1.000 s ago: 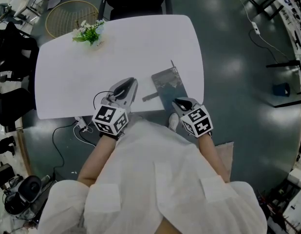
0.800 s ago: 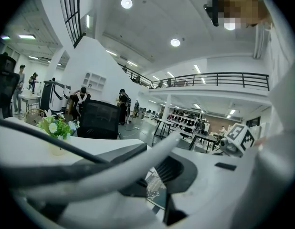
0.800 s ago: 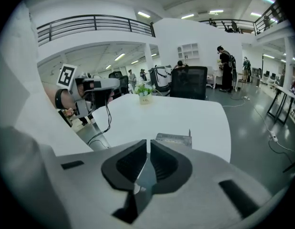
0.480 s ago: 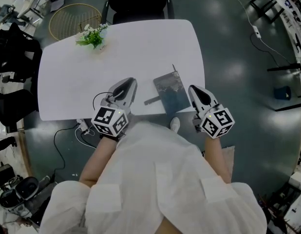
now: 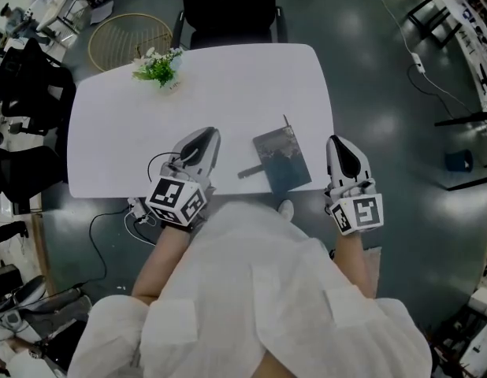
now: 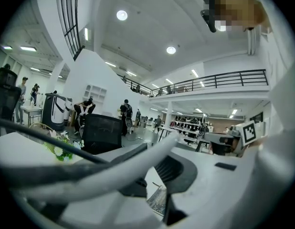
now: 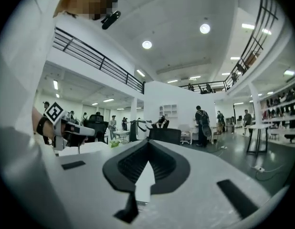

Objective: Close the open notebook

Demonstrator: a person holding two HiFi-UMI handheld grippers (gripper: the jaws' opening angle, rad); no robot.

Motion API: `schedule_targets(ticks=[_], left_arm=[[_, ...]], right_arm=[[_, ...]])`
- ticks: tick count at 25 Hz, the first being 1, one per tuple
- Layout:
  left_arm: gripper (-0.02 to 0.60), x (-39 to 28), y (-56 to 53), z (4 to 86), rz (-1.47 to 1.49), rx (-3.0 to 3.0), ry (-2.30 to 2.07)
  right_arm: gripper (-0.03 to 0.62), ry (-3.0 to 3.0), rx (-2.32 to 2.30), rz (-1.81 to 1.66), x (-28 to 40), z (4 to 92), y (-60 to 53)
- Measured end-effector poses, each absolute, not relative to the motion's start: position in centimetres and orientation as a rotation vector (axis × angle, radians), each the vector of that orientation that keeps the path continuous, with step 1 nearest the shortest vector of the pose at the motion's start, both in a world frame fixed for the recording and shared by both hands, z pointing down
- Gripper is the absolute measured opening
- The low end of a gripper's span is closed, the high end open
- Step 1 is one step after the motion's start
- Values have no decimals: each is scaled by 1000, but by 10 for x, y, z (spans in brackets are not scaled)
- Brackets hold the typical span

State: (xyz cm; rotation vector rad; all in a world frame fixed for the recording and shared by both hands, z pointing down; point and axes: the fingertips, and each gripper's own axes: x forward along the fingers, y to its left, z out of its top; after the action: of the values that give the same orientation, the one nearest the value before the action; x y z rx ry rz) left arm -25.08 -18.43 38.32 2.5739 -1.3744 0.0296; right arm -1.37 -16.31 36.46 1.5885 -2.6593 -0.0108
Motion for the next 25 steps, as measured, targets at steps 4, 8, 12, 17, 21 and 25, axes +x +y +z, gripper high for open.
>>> schedule_targets(ticks=[4, 8, 12, 17, 21, 25], left_arm=[[26, -257, -185, 370, -10, 2592, -1422], [26, -263, -188, 357, -44, 2603, -1462], [26, -268, -189, 351, -29, 2615, -1490], [26, -269, -187, 355, -22, 2605, -1499], [26, -265, -186, 358, -8, 2606, -1488], [26, -262, -188, 359, -3, 2606, -1481]], right_arm=[[3, -2641, 1611, -40, -3, 350, -165], [2, -2621, 1632, -33, 7, 343, -171], [2, -2608, 1681, -11, 18, 340, -176], [2, -2598, 1672, -9, 19, 345, -177], [2, -2596, 1642, -10, 16, 350, -176], [2, -2589, 1627, -11, 15, 351, -177]])
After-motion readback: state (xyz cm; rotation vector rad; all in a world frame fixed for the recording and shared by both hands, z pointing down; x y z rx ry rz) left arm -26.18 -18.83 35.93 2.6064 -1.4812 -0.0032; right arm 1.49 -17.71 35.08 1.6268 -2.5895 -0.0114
